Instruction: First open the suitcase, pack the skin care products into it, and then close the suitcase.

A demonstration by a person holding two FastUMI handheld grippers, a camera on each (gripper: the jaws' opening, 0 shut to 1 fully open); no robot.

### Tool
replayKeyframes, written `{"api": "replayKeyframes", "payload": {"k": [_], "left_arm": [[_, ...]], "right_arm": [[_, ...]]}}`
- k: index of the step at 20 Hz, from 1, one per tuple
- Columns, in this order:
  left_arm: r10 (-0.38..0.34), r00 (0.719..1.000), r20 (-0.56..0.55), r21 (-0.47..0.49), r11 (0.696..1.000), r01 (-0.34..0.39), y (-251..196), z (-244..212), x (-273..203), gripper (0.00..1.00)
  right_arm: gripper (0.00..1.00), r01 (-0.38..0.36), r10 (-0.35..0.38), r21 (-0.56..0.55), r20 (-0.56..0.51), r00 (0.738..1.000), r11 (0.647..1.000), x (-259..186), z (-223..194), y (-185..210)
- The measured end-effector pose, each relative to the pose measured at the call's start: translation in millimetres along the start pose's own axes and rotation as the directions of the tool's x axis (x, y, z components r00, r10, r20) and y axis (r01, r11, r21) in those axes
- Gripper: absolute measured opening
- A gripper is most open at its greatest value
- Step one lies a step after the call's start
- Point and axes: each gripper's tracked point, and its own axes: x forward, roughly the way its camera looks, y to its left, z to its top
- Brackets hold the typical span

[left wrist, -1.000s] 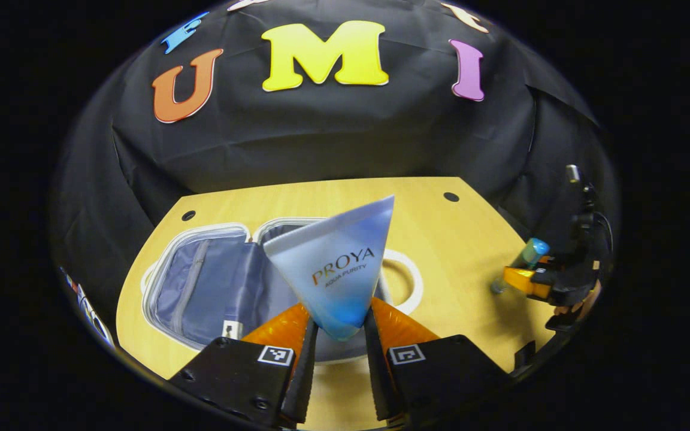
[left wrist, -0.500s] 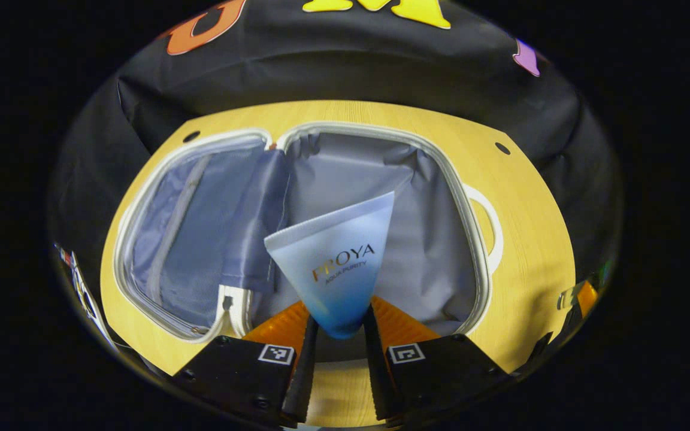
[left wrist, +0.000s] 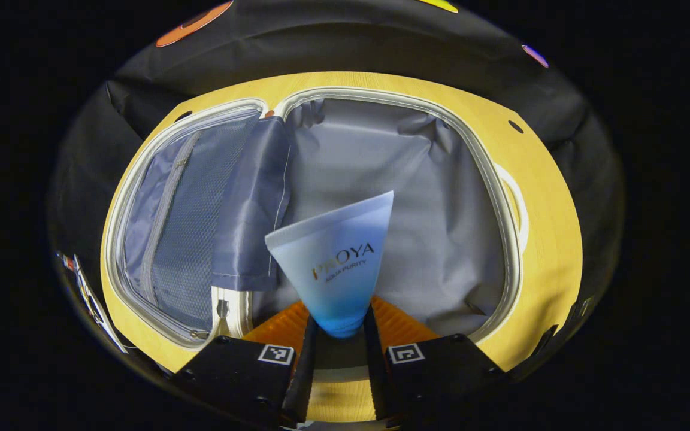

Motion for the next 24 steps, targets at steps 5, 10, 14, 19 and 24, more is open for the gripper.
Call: {"api": "replayKeyframes", "payload": {"k": [5, 10, 14, 19, 24], "left_arm": [[-0.016, 1.000, -0.027, 0.006, 1.000, 0.016, 1, -2, 5, 0.45], [-0.061, 0.996, -0.059, 0.013, 0.998, 0.062, -6, -5, 3, 0.51], [-0.126, 0.991, -0.051, -0.009, 0.992, 0.126, -22, -5, -5, 0.76], [-0.106, 0.993, -0.050, 0.013, 0.994, 0.107, -23, -12, -26, 0.97], [-0.127, 0.991, 0.030, -0.023, 0.992, 0.128, -3, -14, -71, 0.98]], "right_arm": [[0.35, 0.014, -0.014, 0.013, -0.018, 1.000, 1.000, 0, -8, 4], [0.35, -0.011, 0.011, 0.002, -0.031, 0.999, 1.000, 9, -7, 20], [0.33, -0.065, 0.063, -0.062, -0.032, 0.997, 0.996, 18, 5, 47], [0.35, -0.157, 0.155, -0.151, -0.028, 0.988, 0.976, 34, 31, 92], [0.35, -0.235, 0.235, -0.208, -0.022, 0.972, 0.950, 58, 67, 145]]}}
